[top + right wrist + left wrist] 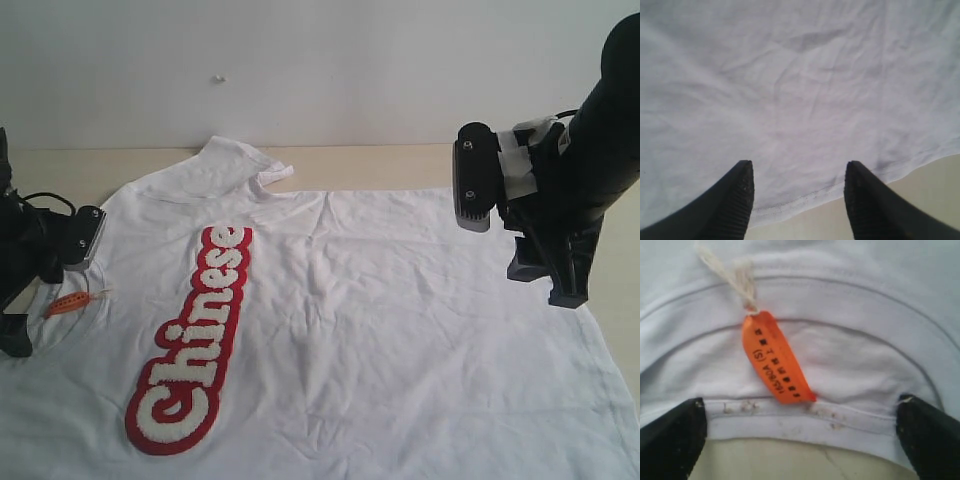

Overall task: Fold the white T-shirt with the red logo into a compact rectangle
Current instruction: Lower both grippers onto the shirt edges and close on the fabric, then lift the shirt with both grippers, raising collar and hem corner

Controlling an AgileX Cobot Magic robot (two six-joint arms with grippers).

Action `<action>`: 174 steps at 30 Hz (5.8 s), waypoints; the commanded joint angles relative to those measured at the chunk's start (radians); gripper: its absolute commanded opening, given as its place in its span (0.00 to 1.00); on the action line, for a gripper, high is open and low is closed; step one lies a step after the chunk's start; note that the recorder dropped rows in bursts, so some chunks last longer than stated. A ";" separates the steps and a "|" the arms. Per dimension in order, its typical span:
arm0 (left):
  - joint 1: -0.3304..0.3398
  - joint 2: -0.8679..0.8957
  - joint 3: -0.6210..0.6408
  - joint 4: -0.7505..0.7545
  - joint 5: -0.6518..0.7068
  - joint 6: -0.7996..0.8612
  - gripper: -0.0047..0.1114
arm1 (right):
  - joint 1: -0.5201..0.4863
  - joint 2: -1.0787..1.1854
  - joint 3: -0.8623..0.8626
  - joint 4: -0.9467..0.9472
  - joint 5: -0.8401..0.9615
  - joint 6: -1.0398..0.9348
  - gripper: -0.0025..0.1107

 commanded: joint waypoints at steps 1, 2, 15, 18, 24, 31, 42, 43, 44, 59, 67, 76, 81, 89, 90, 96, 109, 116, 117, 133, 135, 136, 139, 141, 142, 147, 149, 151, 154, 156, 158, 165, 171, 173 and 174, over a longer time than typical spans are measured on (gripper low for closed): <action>0.007 0.057 -0.003 0.013 -0.003 0.000 0.95 | 0.000 0.004 0.003 0.007 0.000 -0.010 0.50; 0.007 0.057 -0.010 0.013 -0.003 0.000 0.95 | 0.000 0.006 0.003 0.007 0.001 -0.010 0.50; 0.007 0.059 -0.010 0.057 -0.021 0.048 0.95 | 0.000 0.027 0.136 -0.160 -0.132 0.044 0.88; 0.007 0.059 -0.010 0.057 -0.017 0.048 0.95 | 0.000 0.027 0.169 -0.162 -0.127 0.013 0.89; 0.011 0.059 -0.010 0.057 -0.012 0.048 0.95 | -0.019 -0.010 0.171 -0.208 -0.162 -0.037 0.89; 0.011 0.059 -0.010 0.054 0.004 0.048 0.95 | -0.224 0.041 0.143 -0.141 -0.075 -0.161 0.89; 0.013 0.059 -0.010 0.050 0.011 0.048 0.95 | -0.297 0.270 -0.054 0.059 -0.002 -0.404 0.89; 0.013 0.059 -0.010 0.050 0.009 0.048 0.95 | -0.297 0.287 -0.058 0.056 -0.036 -0.405 0.89; 0.013 0.059 -0.010 0.050 0.009 0.048 0.95 | -0.297 0.302 -0.060 0.056 -0.074 -0.406 0.89; 0.015 0.059 -0.010 0.050 0.009 0.048 0.95 | -0.321 0.437 -0.120 0.066 -0.059 -0.416 0.89; 0.015 0.059 -0.010 0.050 0.007 0.048 0.95 | -0.345 0.472 -0.149 0.113 -0.026 -0.545 0.89; 0.015 0.059 -0.010 0.050 0.005 0.048 0.95 | -0.345 0.535 -0.185 0.112 0.073 -0.516 0.89; 0.015 0.059 -0.010 0.050 0.005 0.048 0.95 | -0.345 0.548 -0.220 0.117 0.143 -0.450 0.89; 0.015 0.059 -0.010 0.050 0.005 0.048 0.95 | -0.345 0.548 -0.220 0.139 0.143 -0.419 0.89; 0.015 0.059 -0.010 0.050 0.005 0.048 0.95 | -0.345 0.548 -0.220 0.144 0.143 -0.419 0.89; 0.015 0.060 -0.010 0.050 -0.008 0.048 0.95 | -0.345 0.550 -0.217 0.170 0.104 -0.419 0.89; 0.015 0.060 -0.010 0.050 -0.010 0.048 0.95 | -0.345 0.550 -0.217 0.214 0.074 -0.419 0.89; 0.015 0.060 -0.010 0.050 -0.010 0.048 0.95 | -0.345 0.550 -0.217 0.225 0.061 -0.405 0.89; 0.015 0.060 -0.010 0.050 -0.015 0.048 0.95 | -0.345 0.550 -0.217 0.225 0.057 -0.396 0.89; 0.015 0.062 -0.010 0.041 -0.060 0.048 0.95 | -0.345 0.550 -0.217 0.223 0.053 -0.384 0.89; 0.015 0.062 -0.010 0.038 -0.062 0.048 0.94 | -0.345 0.550 -0.217 0.220 0.051 -0.384 0.89; 0.015 0.066 -0.010 0.038 -0.062 0.048 0.94 | -0.345 0.550 -0.217 0.220 0.051 -0.384 0.89; 0.015 0.090 -0.010 0.038 -0.062 0.048 0.75 | -0.345 0.550 -0.217 0.188 0.060 -0.384 0.77; 0.015 0.111 -0.010 0.042 -0.062 0.048 0.53 | -0.345 0.550 -0.217 0.152 0.060 -0.382 0.59; 0.015 0.114 -0.010 0.042 -0.062 0.048 0.42 | -0.345 0.550 -0.217 0.144 0.060 -0.382 0.52; 0.015 0.116 -0.010 0.043 -0.020 -0.006 0.04 | -0.345 0.550 -0.217 0.102 0.046 -0.184 0.13; 0.015 0.116 -0.010 0.048 -0.020 -0.006 0.04 | -0.345 0.550 -0.217 0.066 0.009 -0.064 0.02; 0.015 0.116 -0.010 0.048 -0.020 -0.006 0.04 | -0.345 0.550 -0.217 0.047 0.002 -0.032 0.02; 0.015 0.116 -0.010 0.050 -0.012 -0.006 0.04 | -0.345 0.550 -0.217 0.039 -0.003 -0.026 0.02; 0.015 0.116 -0.010 0.050 -0.009 -0.006 0.04 | -0.345 0.550 -0.217 0.032 -0.008 -0.025 0.02; 0.015 0.116 -0.010 0.050 0.001 -0.006 0.04 | -0.345 0.550 -0.217 0.029 -0.017 -0.025 0.02; 0.015 0.116 -0.010 0.053 0.004 -0.006 0.04 | -0.345 0.550 -0.217 0.027 -0.016 0.000 0.02; 0.015 0.116 -0.010 0.053 0.004 -0.006 0.04 | -0.345 0.550 -0.217 0.029 -0.043 0.000 0.02; 0.015 0.116 -0.010 0.053 0.004 -0.006 0.04 | -0.345 0.548 -0.219 0.030 -0.061 0.038 0.02; 0.015 0.116 -0.010 0.053 0.004 -0.006 0.04 | -0.345 0.548 -0.219 0.033 -0.061 0.053 0.02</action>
